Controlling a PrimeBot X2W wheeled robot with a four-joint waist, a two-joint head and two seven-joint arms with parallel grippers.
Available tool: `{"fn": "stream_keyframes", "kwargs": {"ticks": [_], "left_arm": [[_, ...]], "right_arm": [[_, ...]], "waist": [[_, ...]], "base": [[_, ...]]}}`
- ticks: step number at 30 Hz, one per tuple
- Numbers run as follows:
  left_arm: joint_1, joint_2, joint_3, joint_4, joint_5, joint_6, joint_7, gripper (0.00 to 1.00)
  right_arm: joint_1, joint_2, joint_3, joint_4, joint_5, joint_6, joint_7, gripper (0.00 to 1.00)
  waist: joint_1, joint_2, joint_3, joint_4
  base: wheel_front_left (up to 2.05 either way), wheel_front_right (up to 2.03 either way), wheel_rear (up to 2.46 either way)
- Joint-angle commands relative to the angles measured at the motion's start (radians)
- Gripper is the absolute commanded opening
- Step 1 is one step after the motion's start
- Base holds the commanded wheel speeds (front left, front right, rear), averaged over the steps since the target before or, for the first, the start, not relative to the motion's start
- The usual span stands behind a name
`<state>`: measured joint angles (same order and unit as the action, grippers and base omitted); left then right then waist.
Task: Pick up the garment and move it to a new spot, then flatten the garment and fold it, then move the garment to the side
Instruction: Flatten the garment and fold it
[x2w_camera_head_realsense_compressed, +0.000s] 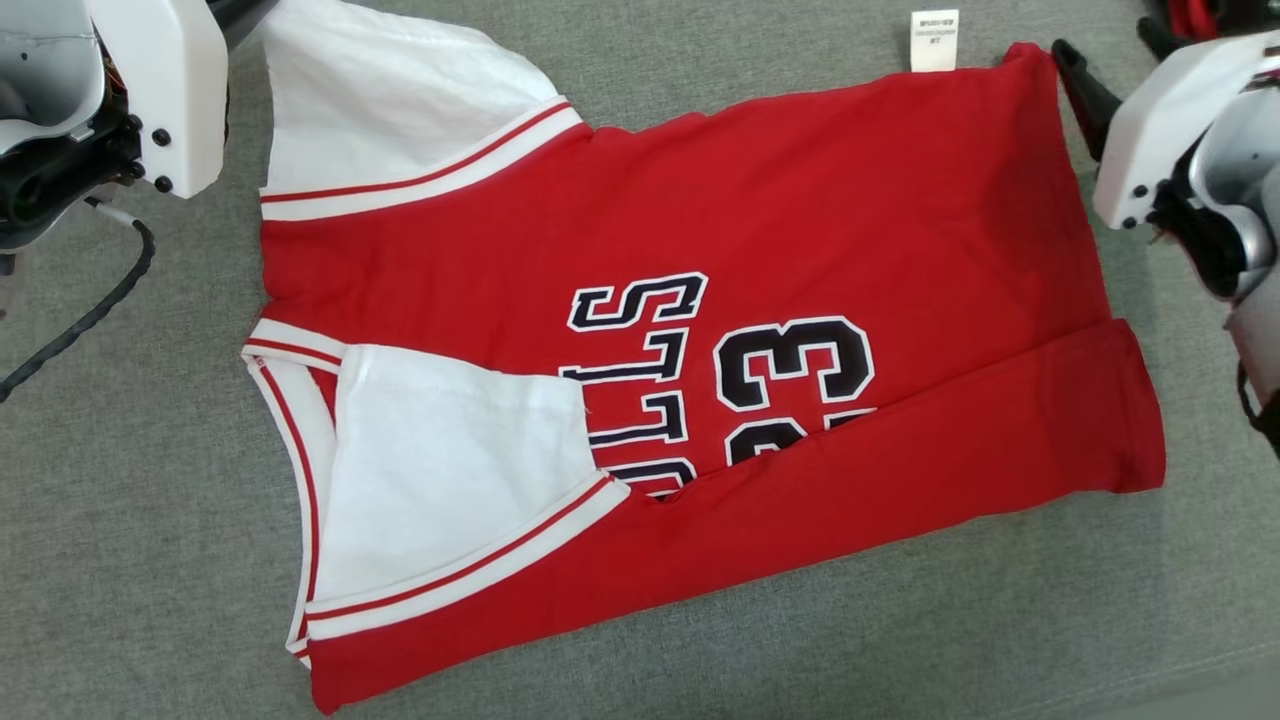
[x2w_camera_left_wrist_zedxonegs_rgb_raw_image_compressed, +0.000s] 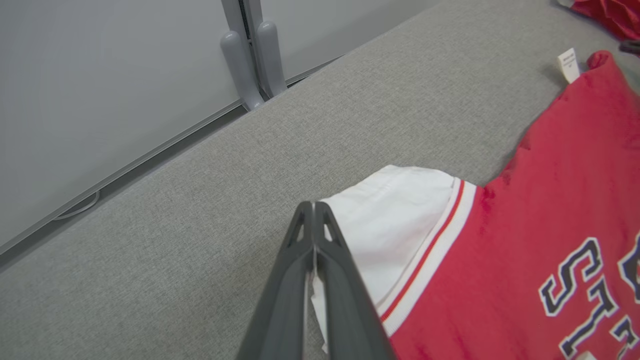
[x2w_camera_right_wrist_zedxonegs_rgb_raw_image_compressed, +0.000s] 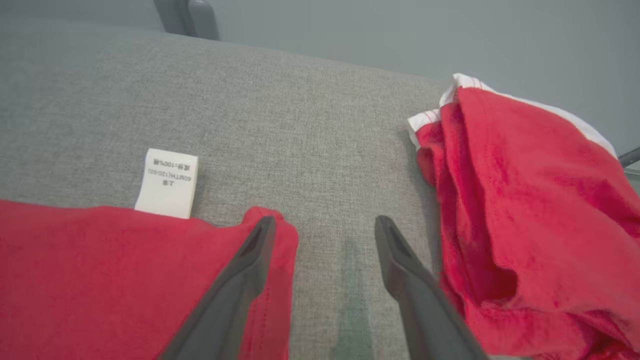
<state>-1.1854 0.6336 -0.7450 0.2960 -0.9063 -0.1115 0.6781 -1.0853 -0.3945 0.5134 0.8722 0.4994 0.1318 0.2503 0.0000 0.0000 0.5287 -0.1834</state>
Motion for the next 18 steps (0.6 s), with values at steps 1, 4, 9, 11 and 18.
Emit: {"fn": "stream_keyframes", "kwargs": {"ticks": [1,4,9,11,18], "left_arm": [[0.006,0.001,-0.001,-0.014,0.005,0.008,0.004,0.0],[0.01,0.005,-0.003,-0.027,0.004,0.01,0.007,0.0],[0.01,0.011,-0.005,-0.036,0.006,0.011,0.009,0.0],[0.01,0.013,-0.006,-0.037,0.007,0.011,0.008,0.0],[0.01,0.019,-0.011,-0.036,0.009,0.01,0.007,0.0]], "right_arm": [[-0.023,0.021,0.015,0.031,-0.006,-0.002,0.005,1.0],[-0.044,0.04,0.038,0.068,-0.003,-0.002,0.008,0.97],[-0.062,0.056,0.066,0.104,0.01,-0.002,0.006,0.65],[-0.067,0.058,0.078,0.118,0.019,-0.002,0.009,0.47],[-0.099,0.053,0.125,0.149,0.037,-0.002,0.011,0.34]], "waist": [[0.0,0.0,0.009,0.007],[0.0,0.0,0.016,0.01],[0.0,0.0,0.019,0.011],[0.0,0.0,0.019,0.012],[0.0,0.0,0.018,0.015]], "base": [[0.0,0.0,0.0],[0.0,0.0,0.0],[0.0,0.0,0.0],[0.0,0.0,0.0],[0.0,0.0,0.0]]}}
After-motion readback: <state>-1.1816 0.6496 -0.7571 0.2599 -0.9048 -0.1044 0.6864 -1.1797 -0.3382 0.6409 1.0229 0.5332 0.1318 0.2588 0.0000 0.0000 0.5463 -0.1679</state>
